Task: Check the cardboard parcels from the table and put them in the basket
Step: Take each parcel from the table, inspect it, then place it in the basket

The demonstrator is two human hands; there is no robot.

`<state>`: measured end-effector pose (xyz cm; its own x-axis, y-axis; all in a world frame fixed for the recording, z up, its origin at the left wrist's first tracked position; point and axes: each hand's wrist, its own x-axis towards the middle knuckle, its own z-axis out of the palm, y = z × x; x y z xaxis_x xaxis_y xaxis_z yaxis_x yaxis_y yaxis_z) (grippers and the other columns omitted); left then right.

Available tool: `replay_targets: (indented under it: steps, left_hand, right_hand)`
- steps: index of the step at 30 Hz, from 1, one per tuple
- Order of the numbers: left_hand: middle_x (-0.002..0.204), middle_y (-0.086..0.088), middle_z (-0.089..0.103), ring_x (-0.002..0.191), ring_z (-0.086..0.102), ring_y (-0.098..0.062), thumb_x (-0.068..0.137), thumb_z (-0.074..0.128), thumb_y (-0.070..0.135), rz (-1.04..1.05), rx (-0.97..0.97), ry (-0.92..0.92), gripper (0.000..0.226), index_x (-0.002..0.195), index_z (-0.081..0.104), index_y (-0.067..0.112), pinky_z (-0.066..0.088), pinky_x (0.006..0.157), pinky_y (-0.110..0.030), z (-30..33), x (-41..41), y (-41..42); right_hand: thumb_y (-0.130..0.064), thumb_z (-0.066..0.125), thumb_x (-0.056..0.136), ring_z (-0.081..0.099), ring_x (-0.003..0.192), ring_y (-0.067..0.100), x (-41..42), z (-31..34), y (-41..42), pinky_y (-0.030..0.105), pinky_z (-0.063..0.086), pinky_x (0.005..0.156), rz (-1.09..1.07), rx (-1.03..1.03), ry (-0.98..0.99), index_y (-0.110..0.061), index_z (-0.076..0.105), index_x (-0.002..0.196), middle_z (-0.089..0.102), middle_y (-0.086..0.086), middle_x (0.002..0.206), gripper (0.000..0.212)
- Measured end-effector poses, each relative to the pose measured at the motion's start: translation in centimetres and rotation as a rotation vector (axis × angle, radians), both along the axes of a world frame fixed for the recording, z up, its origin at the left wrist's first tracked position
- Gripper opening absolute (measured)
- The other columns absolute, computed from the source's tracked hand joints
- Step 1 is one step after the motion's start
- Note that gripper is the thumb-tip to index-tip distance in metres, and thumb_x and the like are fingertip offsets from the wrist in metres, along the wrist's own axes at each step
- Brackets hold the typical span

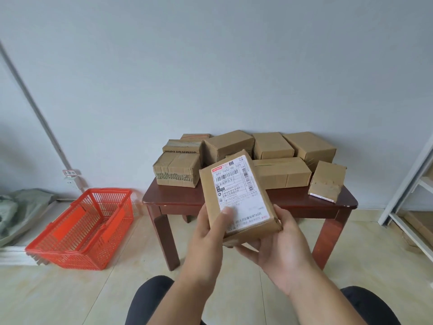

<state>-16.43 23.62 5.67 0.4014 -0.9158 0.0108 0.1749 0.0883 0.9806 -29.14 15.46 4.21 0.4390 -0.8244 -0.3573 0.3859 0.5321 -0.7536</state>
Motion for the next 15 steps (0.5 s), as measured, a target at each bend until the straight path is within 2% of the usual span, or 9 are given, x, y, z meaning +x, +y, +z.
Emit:
replay_targets:
  steps: [3,5,7,8,11,13,15]
  left_hand:
    - [0.138,0.008,0.069,0.128,0.066,-0.016,0.092,0.064,0.035,-0.051,-0.058,-0.059,0.061,0.151,0.047,0.042,0.048,0.111,-0.048,0.0,0.3,0.0]
    - [0.142,0.013,0.066,0.133,0.061,-0.014,0.091,0.066,0.039,-0.005,-0.065,-0.091,0.068,0.155,0.042,0.045,0.044,0.116,-0.049,0.2,0.5,0.3]
    - [0.142,0.015,0.065,0.134,0.060,-0.010,0.089,0.067,0.042,0.045,-0.061,-0.088,0.071,0.156,0.042,0.045,0.043,0.118,-0.050,0.1,0.8,0.3]
    - [0.141,0.016,0.066,0.132,0.061,-0.007,0.088,0.067,0.042,0.064,-0.058,-0.088,0.072,0.156,0.042,0.043,0.043,0.118,-0.048,0.1,0.9,0.3]
    - [0.136,0.017,0.069,0.126,0.064,-0.003,0.085,0.066,0.041,0.126,-0.055,-0.082,0.073,0.155,0.046,0.041,0.046,0.116,-0.043,-0.1,1.6,0.3]
    - [0.134,0.017,0.070,0.125,0.066,-0.005,0.084,0.067,0.041,0.161,-0.036,-0.056,0.070,0.152,0.050,0.041,0.046,0.116,-0.045,-0.4,2.3,0.1]
    - [0.135,0.015,0.070,0.126,0.066,-0.008,0.083,0.067,0.040,0.176,-0.029,-0.041,0.068,0.150,0.053,0.041,0.046,0.115,-0.046,-0.7,3.1,-0.2]
  right_hand:
    - [-0.036,0.041,0.112,0.072,0.114,0.033,0.3,0.1,0.0,0.053,0.055,0.105,-0.092,-0.097,0.136,-0.015,0.073,0.127,0.079,0.013,0.116,0.041]
    - [-0.023,0.046,0.112,0.074,0.109,0.029,0.5,0.3,0.0,0.045,0.061,0.091,-0.150,-0.190,0.235,-0.018,0.070,0.125,0.080,0.010,0.112,0.028]
    - [-0.019,0.049,0.112,0.077,0.099,0.022,0.7,0.6,0.1,0.035,0.060,0.077,-0.189,-0.256,0.285,-0.021,0.069,0.123,0.081,0.007,0.108,0.023]
    - [-0.021,0.049,0.113,0.077,0.096,0.018,0.9,0.9,0.3,0.032,0.058,0.076,-0.186,-0.286,0.292,-0.023,0.070,0.123,0.081,0.005,0.107,0.024]
    - [-0.039,0.048,0.110,0.075,0.109,0.012,1.7,1.5,1.3,0.033,0.054,0.091,-0.066,-0.398,0.256,-0.026,0.072,0.130,0.080,-0.003,0.116,0.034]
    - [-0.058,0.047,0.098,0.070,0.116,0.004,2.5,1.7,2.0,0.033,0.049,0.105,0.047,-0.450,0.216,-0.032,0.066,0.138,0.077,-0.011,0.122,0.052]
    - [-0.061,0.045,0.089,0.069,0.113,-0.005,3.4,1.4,2.1,0.026,0.047,0.101,0.118,-0.496,0.219,-0.040,0.059,0.140,0.076,-0.020,0.121,0.057]
